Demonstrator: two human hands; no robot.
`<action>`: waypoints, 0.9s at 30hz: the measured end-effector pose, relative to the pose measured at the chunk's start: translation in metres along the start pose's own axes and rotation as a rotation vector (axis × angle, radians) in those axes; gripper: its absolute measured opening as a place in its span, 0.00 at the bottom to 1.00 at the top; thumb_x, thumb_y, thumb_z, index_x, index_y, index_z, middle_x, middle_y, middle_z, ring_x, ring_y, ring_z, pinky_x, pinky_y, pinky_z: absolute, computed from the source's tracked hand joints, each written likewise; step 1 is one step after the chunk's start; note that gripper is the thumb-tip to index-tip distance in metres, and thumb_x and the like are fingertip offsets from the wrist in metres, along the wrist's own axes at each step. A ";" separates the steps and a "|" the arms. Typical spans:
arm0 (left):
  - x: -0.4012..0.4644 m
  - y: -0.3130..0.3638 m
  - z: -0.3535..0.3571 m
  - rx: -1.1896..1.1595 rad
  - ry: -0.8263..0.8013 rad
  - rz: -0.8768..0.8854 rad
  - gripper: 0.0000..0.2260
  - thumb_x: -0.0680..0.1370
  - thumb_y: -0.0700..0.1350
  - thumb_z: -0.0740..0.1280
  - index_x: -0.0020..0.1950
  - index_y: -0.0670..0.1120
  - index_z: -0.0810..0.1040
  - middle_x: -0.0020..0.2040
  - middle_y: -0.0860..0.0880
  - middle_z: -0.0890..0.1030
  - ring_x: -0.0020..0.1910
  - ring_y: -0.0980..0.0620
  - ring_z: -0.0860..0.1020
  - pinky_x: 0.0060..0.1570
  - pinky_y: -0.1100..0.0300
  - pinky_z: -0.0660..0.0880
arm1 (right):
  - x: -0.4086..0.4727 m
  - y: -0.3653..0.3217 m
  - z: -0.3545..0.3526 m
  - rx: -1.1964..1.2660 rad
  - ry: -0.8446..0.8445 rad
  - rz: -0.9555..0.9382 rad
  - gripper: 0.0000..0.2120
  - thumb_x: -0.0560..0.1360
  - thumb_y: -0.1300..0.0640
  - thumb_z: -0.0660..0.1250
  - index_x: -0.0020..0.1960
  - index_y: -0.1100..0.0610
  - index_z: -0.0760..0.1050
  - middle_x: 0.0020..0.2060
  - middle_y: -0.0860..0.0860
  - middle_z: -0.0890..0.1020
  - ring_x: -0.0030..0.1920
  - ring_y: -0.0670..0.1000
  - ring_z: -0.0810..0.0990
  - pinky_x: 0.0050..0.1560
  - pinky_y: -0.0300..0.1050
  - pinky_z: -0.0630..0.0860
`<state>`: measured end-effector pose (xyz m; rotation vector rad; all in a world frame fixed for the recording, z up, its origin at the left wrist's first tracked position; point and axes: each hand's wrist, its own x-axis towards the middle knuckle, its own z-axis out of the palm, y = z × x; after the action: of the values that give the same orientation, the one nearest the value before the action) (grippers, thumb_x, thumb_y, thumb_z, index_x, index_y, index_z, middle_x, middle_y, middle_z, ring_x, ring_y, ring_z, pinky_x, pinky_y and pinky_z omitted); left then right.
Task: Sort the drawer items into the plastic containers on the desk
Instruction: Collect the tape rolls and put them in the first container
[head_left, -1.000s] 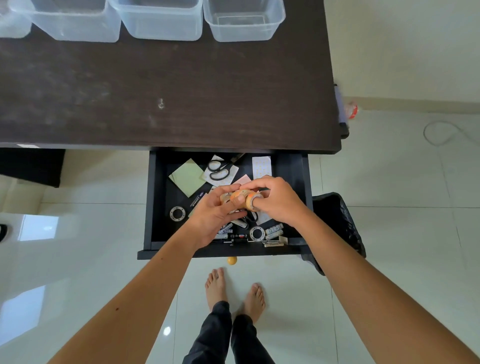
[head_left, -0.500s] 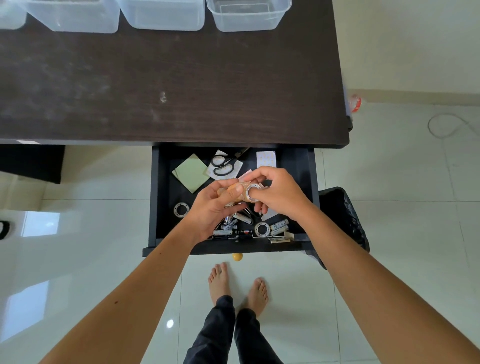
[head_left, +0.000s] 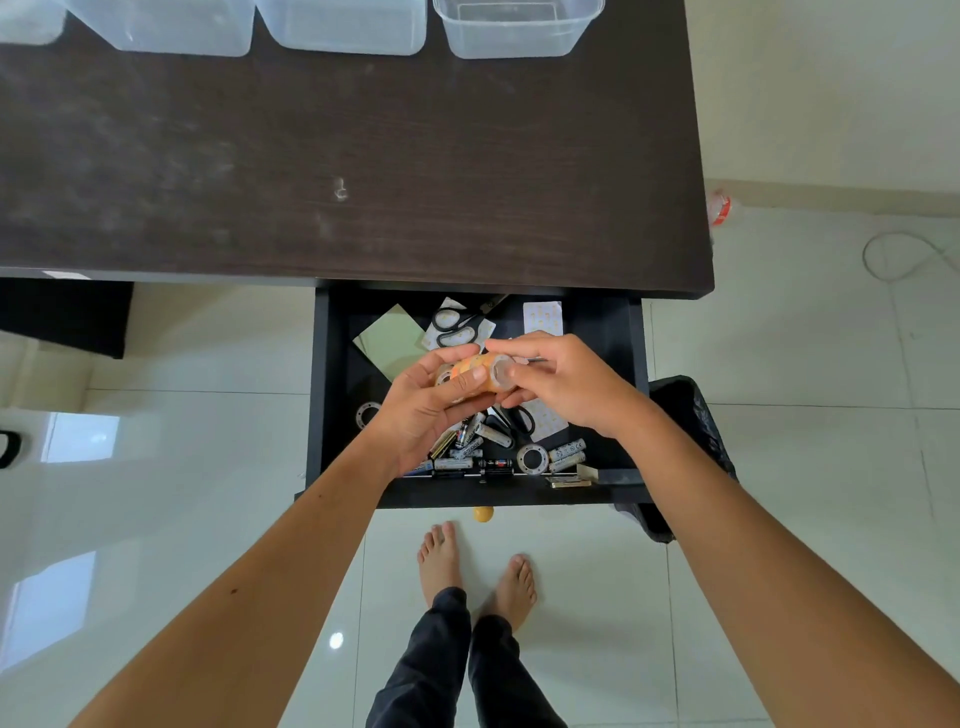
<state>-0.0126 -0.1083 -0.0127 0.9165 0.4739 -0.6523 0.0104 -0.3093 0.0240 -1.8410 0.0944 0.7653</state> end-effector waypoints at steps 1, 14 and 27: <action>-0.001 0.000 0.001 0.004 -0.005 0.000 0.24 0.73 0.38 0.76 0.68 0.38 0.78 0.66 0.35 0.81 0.62 0.37 0.84 0.63 0.46 0.81 | 0.000 0.002 0.002 -0.014 -0.006 -0.006 0.17 0.85 0.59 0.67 0.72 0.50 0.79 0.66 0.49 0.79 0.51 0.52 0.90 0.63 0.54 0.83; -0.002 -0.004 0.005 0.007 0.012 -0.018 0.17 0.70 0.35 0.76 0.57 0.40 0.80 0.58 0.37 0.85 0.55 0.39 0.86 0.55 0.52 0.84 | -0.008 0.012 0.003 0.093 0.079 -0.036 0.10 0.79 0.61 0.75 0.61 0.57 0.83 0.55 0.56 0.85 0.48 0.55 0.90 0.51 0.51 0.87; -0.004 -0.003 -0.005 -0.063 0.076 0.003 0.16 0.70 0.35 0.76 0.57 0.40 0.80 0.57 0.38 0.85 0.52 0.42 0.87 0.55 0.51 0.84 | -0.018 0.055 -0.020 -0.311 -0.031 0.089 0.07 0.77 0.58 0.77 0.50 0.46 0.86 0.41 0.45 0.89 0.41 0.44 0.88 0.50 0.43 0.84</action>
<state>-0.0184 -0.1043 -0.0146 0.8849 0.5580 -0.5982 -0.0171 -0.3543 -0.0070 -2.1292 0.0386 0.9098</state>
